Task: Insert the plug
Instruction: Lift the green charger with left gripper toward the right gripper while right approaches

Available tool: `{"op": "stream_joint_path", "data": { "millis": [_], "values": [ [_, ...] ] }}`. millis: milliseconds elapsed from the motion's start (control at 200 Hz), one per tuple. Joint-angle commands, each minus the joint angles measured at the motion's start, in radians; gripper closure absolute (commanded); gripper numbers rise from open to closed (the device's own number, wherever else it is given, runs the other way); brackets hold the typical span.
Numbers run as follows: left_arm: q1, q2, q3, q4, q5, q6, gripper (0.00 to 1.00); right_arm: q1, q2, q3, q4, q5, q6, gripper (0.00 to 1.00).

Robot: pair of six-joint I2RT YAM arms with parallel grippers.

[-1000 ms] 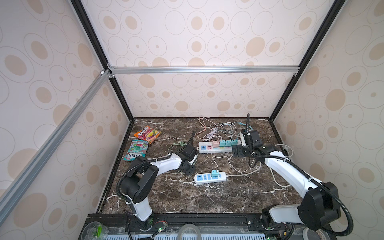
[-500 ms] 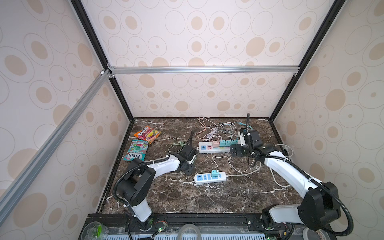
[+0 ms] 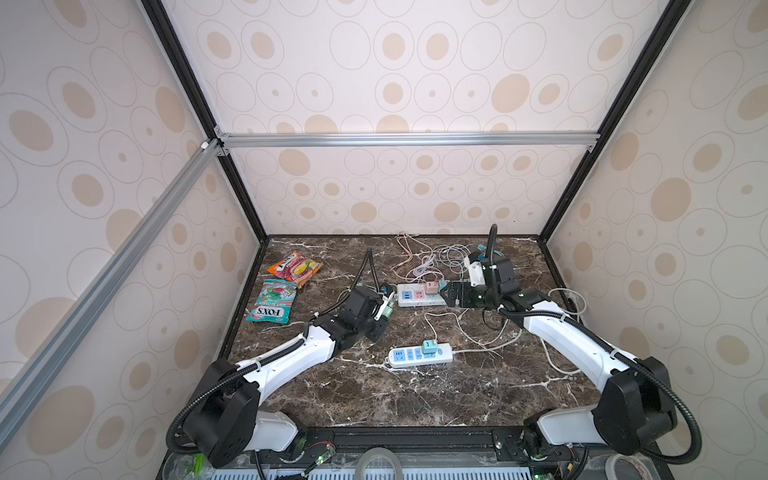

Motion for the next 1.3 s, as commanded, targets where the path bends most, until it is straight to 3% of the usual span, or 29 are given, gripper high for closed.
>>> {"op": "stream_joint_path", "data": {
  "millis": [0, 365, 705, 935, 1150, 1291],
  "values": [
    [-0.006, -0.027, -0.01, 0.087, -0.026, 0.052, 1.0, 0.018, 0.03, 0.04, 0.031, -0.102, 0.044, 0.0],
    [-0.006, -0.119, -0.087, 0.32, -0.014, 0.086, 1.0, 0.097, 0.057, 0.141, -0.017, -0.216, 0.008, 0.01],
    [-0.007, -0.211, -0.22, 0.551, -0.039, 0.263, 1.0, 0.141, 0.038, 0.148, 0.008, -0.246, -0.025, 0.01],
    [-0.005, -0.227, -0.263, 0.598, -0.057, 0.225, 1.0, 0.183, 0.064, 0.142, 0.066, -0.25, -0.006, 0.01],
    [-0.006, -0.227, -0.24, 0.578, 0.026, 0.196, 1.0, 0.235, 0.142, 0.2, 0.094, -0.268, -0.002, 0.02],
    [-0.008, -0.211, -0.237, 0.55, 0.143, 0.328, 1.0, 0.259, 0.193, 0.244, 0.084, -0.3, -0.033, 0.03]
  ]
}}
